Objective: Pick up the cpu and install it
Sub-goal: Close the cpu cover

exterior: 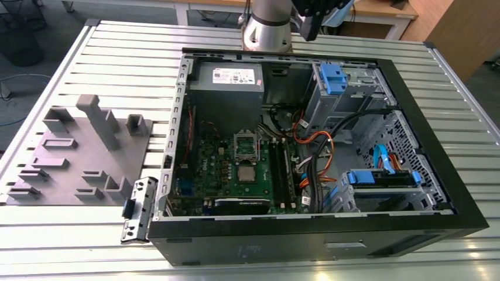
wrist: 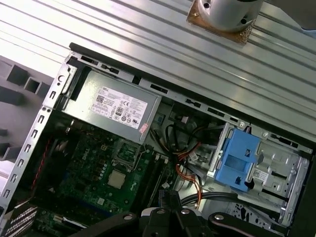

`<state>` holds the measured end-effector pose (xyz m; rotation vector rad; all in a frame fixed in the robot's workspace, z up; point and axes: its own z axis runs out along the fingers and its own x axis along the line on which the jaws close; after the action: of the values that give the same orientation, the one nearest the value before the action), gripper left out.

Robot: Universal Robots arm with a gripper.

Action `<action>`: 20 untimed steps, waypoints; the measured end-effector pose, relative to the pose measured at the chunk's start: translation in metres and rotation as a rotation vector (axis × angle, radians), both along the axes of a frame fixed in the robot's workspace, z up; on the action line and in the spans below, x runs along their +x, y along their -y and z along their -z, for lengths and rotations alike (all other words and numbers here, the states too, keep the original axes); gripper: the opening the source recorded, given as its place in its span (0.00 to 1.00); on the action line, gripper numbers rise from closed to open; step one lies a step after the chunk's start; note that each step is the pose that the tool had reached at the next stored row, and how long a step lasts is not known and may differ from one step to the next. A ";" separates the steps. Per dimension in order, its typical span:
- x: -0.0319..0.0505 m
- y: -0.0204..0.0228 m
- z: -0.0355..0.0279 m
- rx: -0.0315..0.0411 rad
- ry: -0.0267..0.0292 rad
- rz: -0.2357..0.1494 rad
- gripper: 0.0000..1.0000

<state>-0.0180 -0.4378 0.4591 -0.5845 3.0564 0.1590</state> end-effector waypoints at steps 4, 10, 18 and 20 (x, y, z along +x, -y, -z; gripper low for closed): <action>-0.0002 0.0005 0.0074 0.0000 0.0000 0.000 0.11; -0.0010 0.0010 0.0183 -0.0001 0.0000 0.000 0.11; -0.0015 0.0020 0.0328 0.0000 0.0000 0.000 0.11; -0.0016 0.0025 0.0364 0.0000 0.0001 0.000 0.11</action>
<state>-0.0196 -0.4403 0.4226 -0.5840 3.0564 0.1590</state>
